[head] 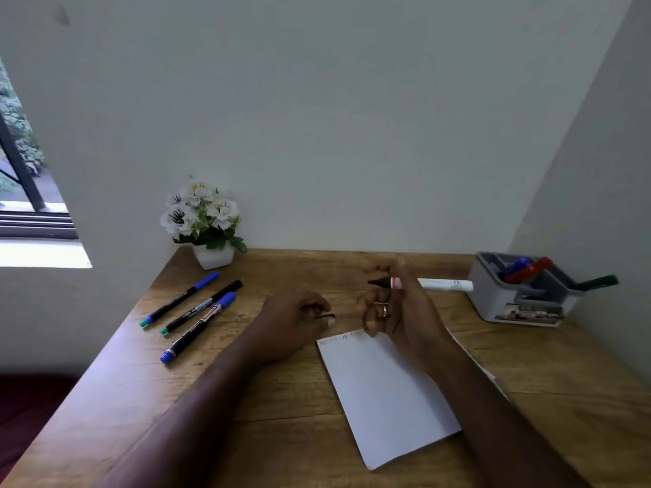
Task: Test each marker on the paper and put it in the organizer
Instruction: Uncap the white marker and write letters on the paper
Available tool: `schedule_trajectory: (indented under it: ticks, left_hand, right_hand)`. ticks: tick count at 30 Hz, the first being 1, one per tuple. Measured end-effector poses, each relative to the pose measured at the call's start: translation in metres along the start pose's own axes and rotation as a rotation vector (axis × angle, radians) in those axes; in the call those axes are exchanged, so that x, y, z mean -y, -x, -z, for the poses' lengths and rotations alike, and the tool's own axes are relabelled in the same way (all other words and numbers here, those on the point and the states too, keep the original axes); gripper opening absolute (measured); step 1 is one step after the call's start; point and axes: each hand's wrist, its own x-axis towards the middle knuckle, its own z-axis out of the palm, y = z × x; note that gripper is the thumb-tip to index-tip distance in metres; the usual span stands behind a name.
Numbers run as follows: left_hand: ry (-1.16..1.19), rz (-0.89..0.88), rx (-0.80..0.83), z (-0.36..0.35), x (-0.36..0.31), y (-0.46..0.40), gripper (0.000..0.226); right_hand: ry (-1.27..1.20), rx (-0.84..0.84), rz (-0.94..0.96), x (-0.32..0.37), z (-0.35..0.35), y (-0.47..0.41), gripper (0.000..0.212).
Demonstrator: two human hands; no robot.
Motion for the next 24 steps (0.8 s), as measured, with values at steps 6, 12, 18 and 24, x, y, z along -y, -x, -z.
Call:
schedule_trajectory:
  ticks: [6, 12, 18, 24]
  left_hand:
    - [-0.149, 0.055, 0.116, 0.01, -0.001, 0.003, 0.05]
    - [-0.115, 0.065, 0.097, 0.01, 0.005, 0.002, 0.047]
    - [-0.127, 0.075, 0.133, 0.01, 0.005, 0.001, 0.05]
    - [-0.112, 0.095, 0.133, 0.009, 0.003, 0.001, 0.05]
  right_hand:
    - [0.437, -0.152, 0.103, -0.018, -0.01, 0.005, 0.037]
    - [0.833, 0.032, 0.299, -0.035, -0.007, 0.016, 0.017]
    - [0.901, 0.029, 0.304, -0.039, 0.004, 0.017, 0.01]
    - [1.008, -0.005, 0.355, -0.035, -0.018, 0.026, 0.018]
